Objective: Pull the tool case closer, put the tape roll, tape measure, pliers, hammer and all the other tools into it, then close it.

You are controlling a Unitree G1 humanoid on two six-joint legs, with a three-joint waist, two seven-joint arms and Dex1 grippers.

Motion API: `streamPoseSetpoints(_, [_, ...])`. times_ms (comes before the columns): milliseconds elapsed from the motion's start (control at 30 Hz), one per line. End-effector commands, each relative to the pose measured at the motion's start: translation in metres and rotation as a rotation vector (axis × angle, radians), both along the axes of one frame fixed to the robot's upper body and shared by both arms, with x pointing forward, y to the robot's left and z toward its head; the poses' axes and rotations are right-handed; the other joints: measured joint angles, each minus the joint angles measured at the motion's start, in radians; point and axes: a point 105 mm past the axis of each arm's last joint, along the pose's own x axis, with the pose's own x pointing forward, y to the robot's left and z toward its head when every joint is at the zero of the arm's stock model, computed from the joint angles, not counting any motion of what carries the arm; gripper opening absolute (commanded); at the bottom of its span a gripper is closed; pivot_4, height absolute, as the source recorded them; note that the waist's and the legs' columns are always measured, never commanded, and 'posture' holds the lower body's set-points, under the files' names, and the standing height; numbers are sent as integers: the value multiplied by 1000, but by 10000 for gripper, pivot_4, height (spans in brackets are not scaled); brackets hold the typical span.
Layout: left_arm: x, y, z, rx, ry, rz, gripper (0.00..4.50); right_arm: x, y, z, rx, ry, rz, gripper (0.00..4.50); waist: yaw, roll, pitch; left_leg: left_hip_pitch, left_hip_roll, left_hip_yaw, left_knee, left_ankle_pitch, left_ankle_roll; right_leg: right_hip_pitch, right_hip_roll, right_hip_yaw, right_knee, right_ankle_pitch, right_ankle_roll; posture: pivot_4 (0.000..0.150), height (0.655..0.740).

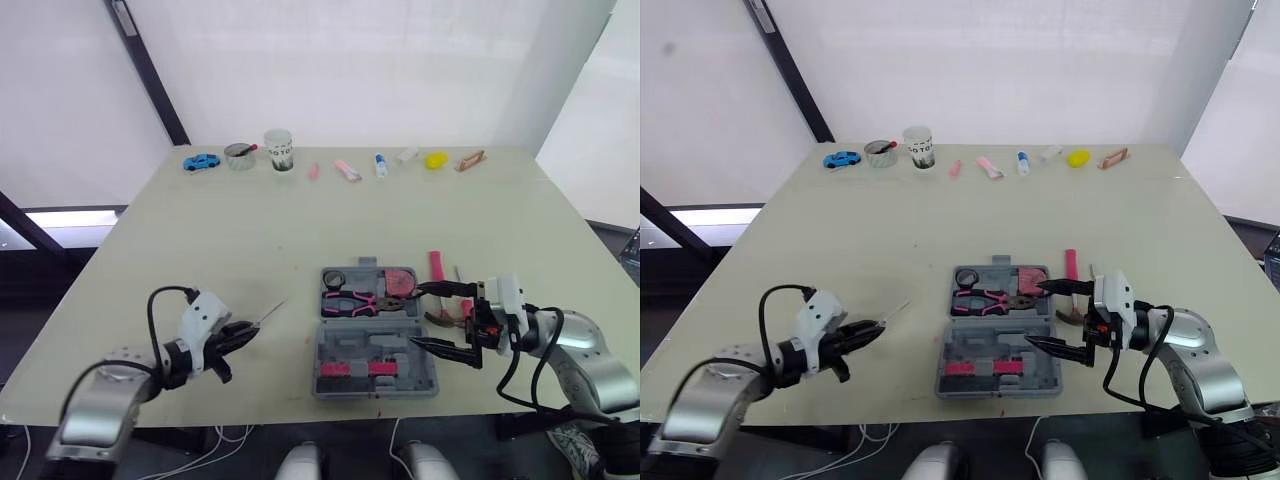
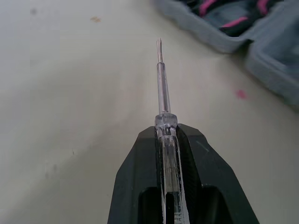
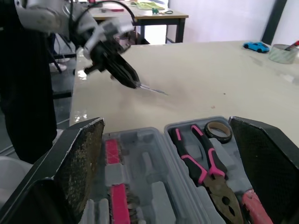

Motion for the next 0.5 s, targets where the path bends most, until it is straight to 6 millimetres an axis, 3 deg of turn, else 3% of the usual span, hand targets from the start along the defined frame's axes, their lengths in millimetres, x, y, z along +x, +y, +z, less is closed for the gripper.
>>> streamPoseSetpoints(33, [-2,-26,18,3,1,-183,825,-1,-6,9,20,-46,-27,45000,3,0,0,0,0,0,0,0,0,0,0,0,0,0,0,1500,7400])
streamPoseSetpoints(267, [12,-47,27,116,37,-394,825,-6,-16,5,7,-37,-95,45000,7,-1,1,-1,-1,1,0,0,0,0,3,-1,0,2,3,1500,7400])
streamPoseSetpoints(500, [30,-83,24,144,86,-562,825,-12,-22,3,-3,-28,-154,45000,6,0,2,-1,-1,6,1,0,0,0,4,0,0,2,4,1500,7400])
